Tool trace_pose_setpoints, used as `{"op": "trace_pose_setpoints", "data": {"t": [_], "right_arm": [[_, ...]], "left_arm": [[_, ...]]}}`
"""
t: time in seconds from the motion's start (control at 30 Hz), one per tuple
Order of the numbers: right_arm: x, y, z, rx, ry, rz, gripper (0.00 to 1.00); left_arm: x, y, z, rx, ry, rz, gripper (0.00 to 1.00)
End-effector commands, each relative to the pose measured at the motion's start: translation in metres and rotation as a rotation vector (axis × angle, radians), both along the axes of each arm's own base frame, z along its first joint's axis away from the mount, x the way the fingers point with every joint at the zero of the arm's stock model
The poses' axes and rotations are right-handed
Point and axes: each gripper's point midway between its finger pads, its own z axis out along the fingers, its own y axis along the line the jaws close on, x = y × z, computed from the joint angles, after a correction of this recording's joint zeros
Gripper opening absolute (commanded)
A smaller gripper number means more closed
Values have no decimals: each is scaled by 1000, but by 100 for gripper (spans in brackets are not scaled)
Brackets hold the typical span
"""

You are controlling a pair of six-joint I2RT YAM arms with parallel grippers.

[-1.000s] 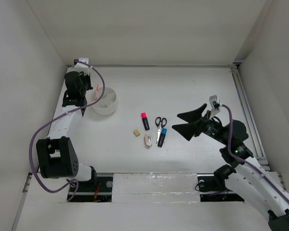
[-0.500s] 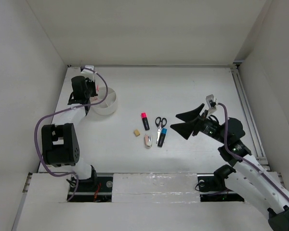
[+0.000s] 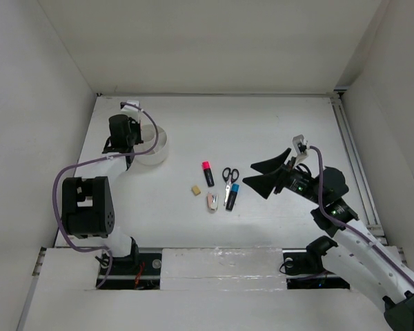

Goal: Sort the stationery into containers
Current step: Place the pen in the storage box.

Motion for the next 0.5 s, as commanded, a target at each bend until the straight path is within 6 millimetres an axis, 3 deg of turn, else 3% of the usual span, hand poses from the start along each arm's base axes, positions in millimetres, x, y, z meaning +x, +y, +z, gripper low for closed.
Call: {"op": "trace_pose_setpoints", "data": {"t": [0.0, 0.03, 0.13, 0.17, 0.27, 0.47], "right_arm": [[-1, -2, 28, 42, -85, -8, 100], [-1, -2, 28, 42, -85, -8, 100], [-2, -3, 31, 48, -92, -17, 100], [-2, -3, 31, 48, -92, -17, 100], [-1, -3, 29, 43, -84, -17, 100], [3, -1, 23, 33, -65, -17, 100]], "left_arm": [[4, 1, 16, 3, -54, 8, 11], [4, 1, 16, 3, -54, 8, 21], [3, 3, 21, 7, -65, 18, 38], [3, 3, 21, 7, -65, 18, 48], [2, 3, 39, 7, -100, 18, 50], [-3, 10, 89, 26, -201, 51, 68]]}}
